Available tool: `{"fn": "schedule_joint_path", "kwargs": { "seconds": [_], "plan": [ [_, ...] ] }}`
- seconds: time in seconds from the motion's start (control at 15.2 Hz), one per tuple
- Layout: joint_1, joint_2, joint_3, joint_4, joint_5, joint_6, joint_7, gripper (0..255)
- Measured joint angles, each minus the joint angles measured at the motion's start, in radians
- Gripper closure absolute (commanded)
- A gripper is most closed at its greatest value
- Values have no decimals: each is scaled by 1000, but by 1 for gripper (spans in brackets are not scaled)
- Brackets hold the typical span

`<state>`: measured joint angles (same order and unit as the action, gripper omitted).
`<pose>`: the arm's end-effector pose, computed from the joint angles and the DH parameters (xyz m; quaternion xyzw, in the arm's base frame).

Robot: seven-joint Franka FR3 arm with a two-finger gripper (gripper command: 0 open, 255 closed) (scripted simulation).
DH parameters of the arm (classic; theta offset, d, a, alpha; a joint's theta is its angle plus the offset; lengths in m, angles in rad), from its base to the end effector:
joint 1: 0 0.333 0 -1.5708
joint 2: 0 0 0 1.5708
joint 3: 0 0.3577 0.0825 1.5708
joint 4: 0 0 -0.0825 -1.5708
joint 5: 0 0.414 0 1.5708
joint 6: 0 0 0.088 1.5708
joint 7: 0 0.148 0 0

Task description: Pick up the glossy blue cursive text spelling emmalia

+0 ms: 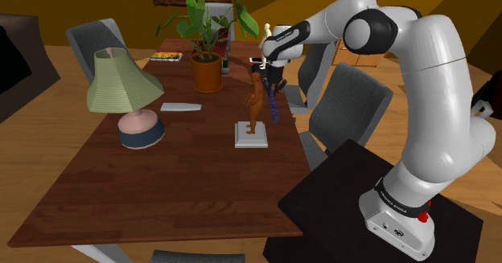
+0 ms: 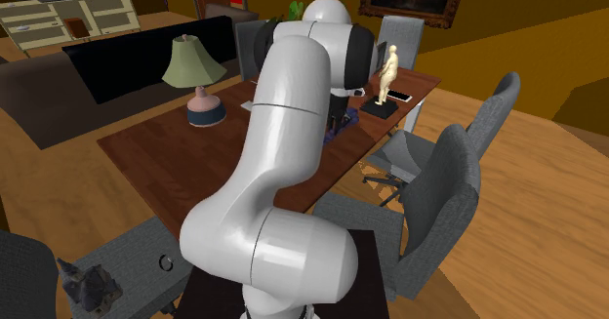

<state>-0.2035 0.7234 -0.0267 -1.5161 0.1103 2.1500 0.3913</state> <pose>0.7320 -0.1603 0.1997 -0.9412 0.3330 0.0471 0.0321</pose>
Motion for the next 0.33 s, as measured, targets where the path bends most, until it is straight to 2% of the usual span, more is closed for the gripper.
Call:
{"fn": "schedule_joint_path", "kwargs": {
  "seconds": [0.33],
  "plan": [
    [-1, -32, -2, 6, -2, -38, 2, 255]
  ]
}}
